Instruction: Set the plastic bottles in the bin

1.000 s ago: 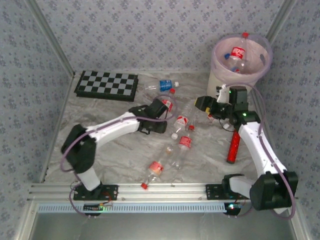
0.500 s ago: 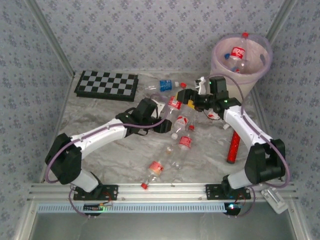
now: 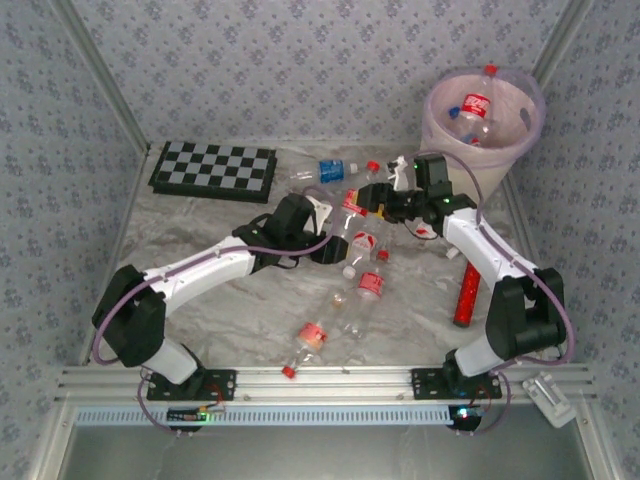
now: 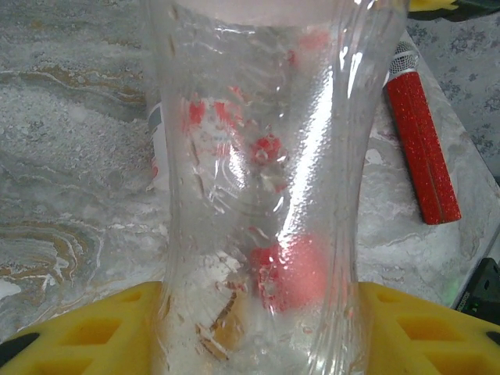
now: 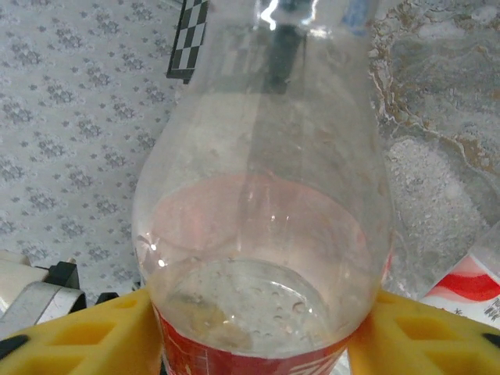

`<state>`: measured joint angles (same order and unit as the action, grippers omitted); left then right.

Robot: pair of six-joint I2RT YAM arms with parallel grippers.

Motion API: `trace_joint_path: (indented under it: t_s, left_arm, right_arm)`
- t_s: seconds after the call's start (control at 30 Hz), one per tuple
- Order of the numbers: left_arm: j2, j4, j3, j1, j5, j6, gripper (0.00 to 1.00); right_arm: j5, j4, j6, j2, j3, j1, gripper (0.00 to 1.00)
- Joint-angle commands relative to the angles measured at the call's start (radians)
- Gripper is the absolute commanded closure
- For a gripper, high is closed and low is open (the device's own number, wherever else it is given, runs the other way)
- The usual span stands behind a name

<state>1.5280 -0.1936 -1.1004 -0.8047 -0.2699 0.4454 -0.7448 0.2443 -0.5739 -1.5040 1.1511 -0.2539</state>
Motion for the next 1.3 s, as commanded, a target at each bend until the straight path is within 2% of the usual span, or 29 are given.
trace_joint_path:
  t_s: [0.0,0.07,0.13,0.17,0.27,0.3,0.37,0.57,0.73,0.83,0.93,1.0,1.07,1.27]
  left_arm:
    - [-0.016,0.049,-0.019,0.0,-0.035,-0.007,0.82]
    - [-0.025,0.061,-0.008,0.0,-0.035,-0.005,0.8]
    - [-0.031,0.065,-0.003,0.001,-0.027,-0.005,0.71]
    - [-0.032,0.063,-0.004,0.002,-0.023,-0.005,0.62]
    - [-0.035,0.057,-0.007,0.009,-0.025,-0.002,0.23]
    - [-0.038,0.055,-0.006,0.011,-0.023,-0.001,0.13]
    - [-0.049,0.045,-0.004,0.013,-0.016,-0.001,0.04]
    - [-0.086,-0.04,0.004,0.02,0.086,-0.027,0.0]
    - [-0.096,-0.029,0.034,0.023,0.098,-0.006,0.0]
    - [-0.091,-0.021,0.045,0.023,0.094,0.006,0.0]
    - [-0.089,-0.038,0.038,0.024,0.093,0.006,0.0]
    - [-0.092,-0.04,0.039,0.023,0.093,0.006,0.0]
    - [-0.091,-0.024,0.044,0.024,0.095,0.01,0.0]
    - [-0.044,-0.029,0.017,0.024,0.081,0.027,0.0]
  right_arm:
    - [-0.023,-0.019,0.006,-0.006,0.022,0.007,0.48]
    - [-0.025,-0.023,0.006,-0.004,0.023,0.01,0.51]
    - [-0.025,-0.027,0.007,0.0,0.024,0.012,0.52]
    - [-0.026,-0.027,0.007,0.002,0.026,0.014,0.53]
    - [-0.034,-0.011,0.022,0.011,0.064,0.027,0.58]
    - [-0.032,0.009,0.035,0.018,0.086,0.035,0.59]
    - [-0.022,0.051,0.064,0.034,0.128,0.058,0.6]
    - [0.019,0.268,0.202,0.068,0.378,0.205,0.63]
    - [0.151,0.334,0.272,0.091,0.596,0.346,0.69]
    - [0.289,0.332,0.315,0.082,0.68,0.388,0.77]
    - [0.505,0.292,0.383,0.069,0.715,0.391,0.86]
    - [0.683,0.273,0.437,0.043,0.738,0.39,0.89]
    - [0.797,0.275,0.483,-0.001,0.776,0.39,0.91]
    - [0.947,0.195,0.618,-0.113,0.794,0.387,0.94]
